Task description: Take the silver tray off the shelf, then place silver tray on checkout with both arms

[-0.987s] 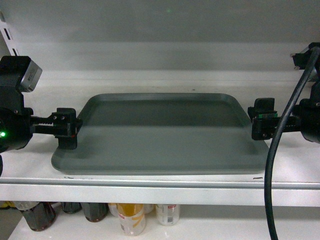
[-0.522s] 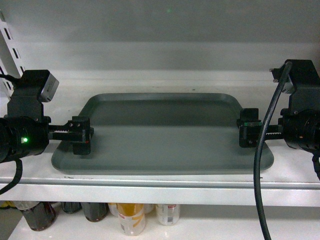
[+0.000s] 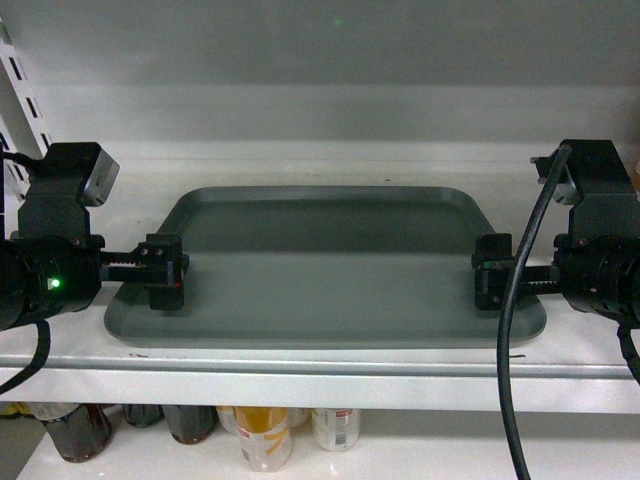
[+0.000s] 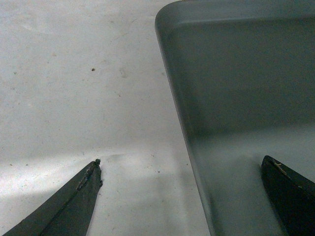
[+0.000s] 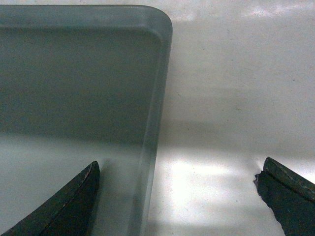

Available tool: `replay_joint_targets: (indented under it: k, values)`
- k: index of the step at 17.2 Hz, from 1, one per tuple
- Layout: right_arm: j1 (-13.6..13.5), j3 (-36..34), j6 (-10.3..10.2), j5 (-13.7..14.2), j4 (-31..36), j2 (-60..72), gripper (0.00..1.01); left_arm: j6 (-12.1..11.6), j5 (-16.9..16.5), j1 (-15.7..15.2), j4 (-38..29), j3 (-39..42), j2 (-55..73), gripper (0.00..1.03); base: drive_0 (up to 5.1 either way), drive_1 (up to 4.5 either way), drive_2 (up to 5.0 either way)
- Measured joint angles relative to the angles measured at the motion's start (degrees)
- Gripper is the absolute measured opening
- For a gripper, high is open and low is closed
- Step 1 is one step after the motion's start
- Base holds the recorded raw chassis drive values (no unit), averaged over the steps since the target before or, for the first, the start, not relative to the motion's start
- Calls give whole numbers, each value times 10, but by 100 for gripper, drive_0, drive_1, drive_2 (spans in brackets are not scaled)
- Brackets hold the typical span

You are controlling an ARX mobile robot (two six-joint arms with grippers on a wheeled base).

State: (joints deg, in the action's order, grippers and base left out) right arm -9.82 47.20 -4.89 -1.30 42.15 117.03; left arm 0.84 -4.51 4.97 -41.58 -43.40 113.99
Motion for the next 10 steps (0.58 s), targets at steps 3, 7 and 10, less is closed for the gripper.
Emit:
replay_joint_targets:
  k: [3, 7, 10]
  values:
    - [-3, 2, 0, 6, 4, 4, 98, 1, 1, 2, -7, 0, 5, 98, 0, 0, 0]
    - [-4, 8, -3, 10, 12, 14, 98, 2, 1, 3, -17, 1, 10, 98, 0, 0, 0]
    - [-7, 10, -5, 16, 14, 15, 80, 2, -1, 9, -23, 3, 10, 81, 0, 0, 0]
